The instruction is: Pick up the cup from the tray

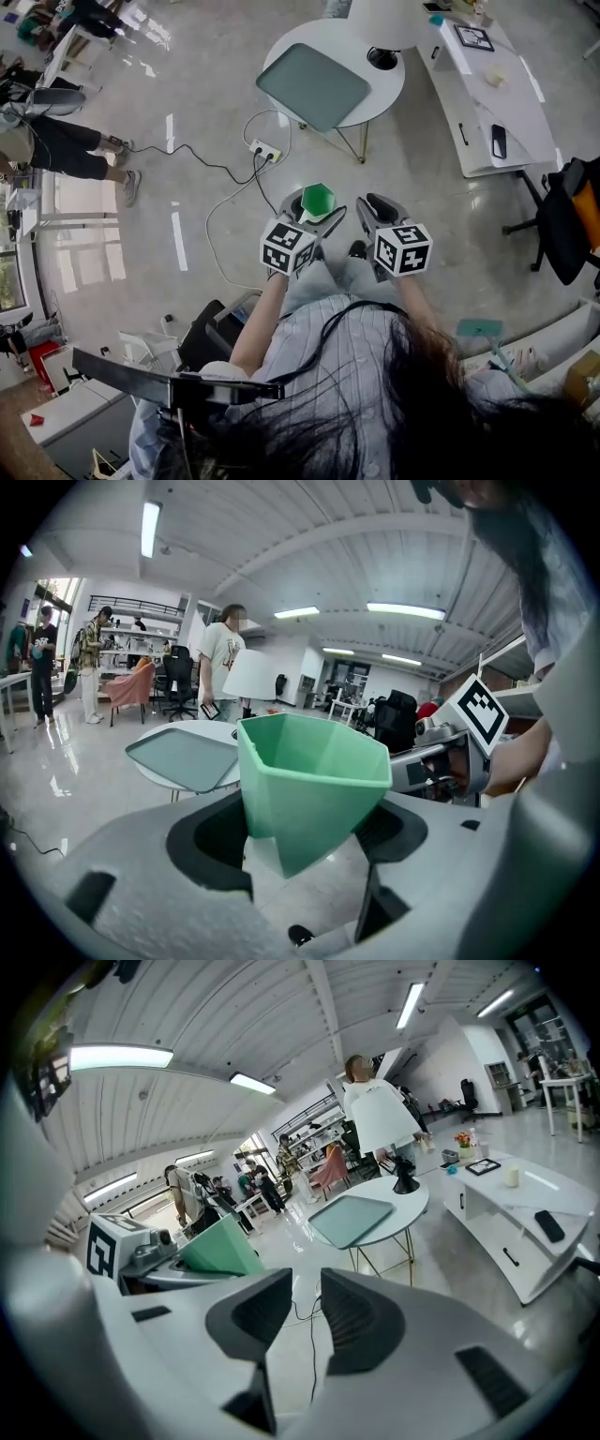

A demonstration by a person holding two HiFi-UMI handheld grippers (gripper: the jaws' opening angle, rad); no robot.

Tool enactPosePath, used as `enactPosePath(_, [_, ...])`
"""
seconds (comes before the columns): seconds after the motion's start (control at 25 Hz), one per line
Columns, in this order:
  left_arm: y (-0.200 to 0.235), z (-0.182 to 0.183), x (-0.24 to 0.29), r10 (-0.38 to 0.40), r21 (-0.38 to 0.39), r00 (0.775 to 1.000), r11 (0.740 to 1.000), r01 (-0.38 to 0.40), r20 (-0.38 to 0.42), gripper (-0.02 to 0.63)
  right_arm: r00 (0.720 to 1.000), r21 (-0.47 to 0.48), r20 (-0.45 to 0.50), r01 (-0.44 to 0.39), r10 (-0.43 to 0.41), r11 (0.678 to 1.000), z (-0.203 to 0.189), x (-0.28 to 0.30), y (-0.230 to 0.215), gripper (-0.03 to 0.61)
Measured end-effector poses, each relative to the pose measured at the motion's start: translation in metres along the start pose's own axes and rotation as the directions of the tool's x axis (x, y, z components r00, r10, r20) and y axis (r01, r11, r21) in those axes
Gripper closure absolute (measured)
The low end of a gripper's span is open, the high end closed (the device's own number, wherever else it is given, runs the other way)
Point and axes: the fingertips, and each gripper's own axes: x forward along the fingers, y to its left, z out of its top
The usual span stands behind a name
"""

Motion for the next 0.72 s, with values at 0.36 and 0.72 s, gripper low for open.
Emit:
enactPosePath(0.36, [0.009,-0.016,-0.038,0.019,0.0,1.0,1.0,-0.019,0.0,0.276,1.0,-0.009,0.023,-0.004,0.005,1.0,0.003,0.008,0.033,0.469])
enactPosePath(0.72, [0.019,-0.035,-0.084,0.028,-0.008,1.0,1.0,-0.028,0.009,0.276,1.0,-0.061,0.028,0.006,-0.004,0.998,-0.018,0.0,0.081,0.486])
